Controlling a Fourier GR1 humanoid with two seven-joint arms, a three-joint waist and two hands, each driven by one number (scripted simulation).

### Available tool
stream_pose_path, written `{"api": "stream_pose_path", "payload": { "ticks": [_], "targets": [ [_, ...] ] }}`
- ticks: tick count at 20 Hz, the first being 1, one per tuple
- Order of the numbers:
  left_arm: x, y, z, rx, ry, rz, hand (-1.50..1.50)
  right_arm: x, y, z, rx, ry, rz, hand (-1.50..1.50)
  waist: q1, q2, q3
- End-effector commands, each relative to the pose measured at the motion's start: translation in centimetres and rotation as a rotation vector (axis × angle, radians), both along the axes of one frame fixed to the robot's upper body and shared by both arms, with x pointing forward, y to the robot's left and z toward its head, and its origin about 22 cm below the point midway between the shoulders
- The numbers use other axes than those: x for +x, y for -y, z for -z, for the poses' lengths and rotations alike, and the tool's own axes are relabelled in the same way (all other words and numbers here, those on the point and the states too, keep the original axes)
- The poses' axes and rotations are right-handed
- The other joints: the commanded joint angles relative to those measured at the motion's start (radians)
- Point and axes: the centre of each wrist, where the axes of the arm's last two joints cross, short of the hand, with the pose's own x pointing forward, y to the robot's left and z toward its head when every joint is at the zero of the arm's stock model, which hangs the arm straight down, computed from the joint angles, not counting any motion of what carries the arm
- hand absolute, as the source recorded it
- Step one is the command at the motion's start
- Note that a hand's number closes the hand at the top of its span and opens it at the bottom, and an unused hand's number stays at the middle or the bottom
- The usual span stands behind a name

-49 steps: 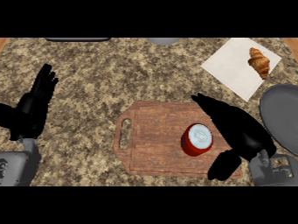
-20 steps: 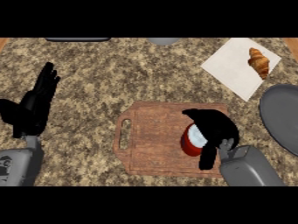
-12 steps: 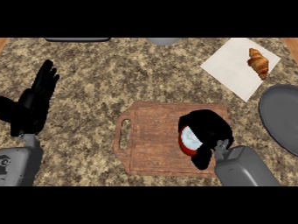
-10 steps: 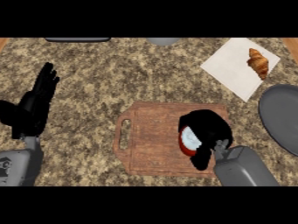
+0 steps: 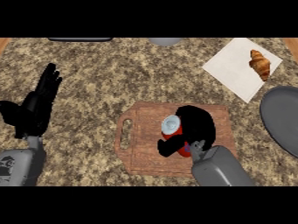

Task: Pick the can from the cutting board and place it in the pan

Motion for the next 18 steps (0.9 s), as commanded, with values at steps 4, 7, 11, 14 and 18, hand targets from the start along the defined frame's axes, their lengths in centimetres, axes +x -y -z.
{"api": "stream_pose_path", "payload": {
  "ticks": [4, 7, 11, 14, 18],
  "targets": [
    [0.3, -1.1, -0.4, 0.011, -0.001, -0.034, 0.0, -0.6, -3.8, -2.5, -0.115, 0.387, 0.176, 1.5, -0.01, 0.004, 0.005],
    [0.2, -1.2, -0.3, 0.011, -0.003, -0.041, 0.0, -1.2, -2.9, -5.6, -0.088, 0.51, 0.233, 1.5, -0.021, 0.001, 0.006],
    [-0.3, -0.3, -0.3, 0.002, 0.003, -0.029, 0.0, -1.5, -1.1, -7.0, -0.06, 0.646, 0.307, 1.5, -0.021, 0.003, 0.006],
    [-0.6, 0.5, -1.0, 0.003, -0.006, -0.024, 0.0, -1.6, 0.8, -8.0, -0.101, 0.685, 0.365, 1.5, -0.016, 0.002, 0.006],
    [0.1, -0.8, -0.1, 0.011, 0.001, -0.026, 0.0, -1.3, 3.9, -10.8, 0.051, 0.777, 0.454, 1.5, -0.026, 0.006, 0.006]
  ]
}}
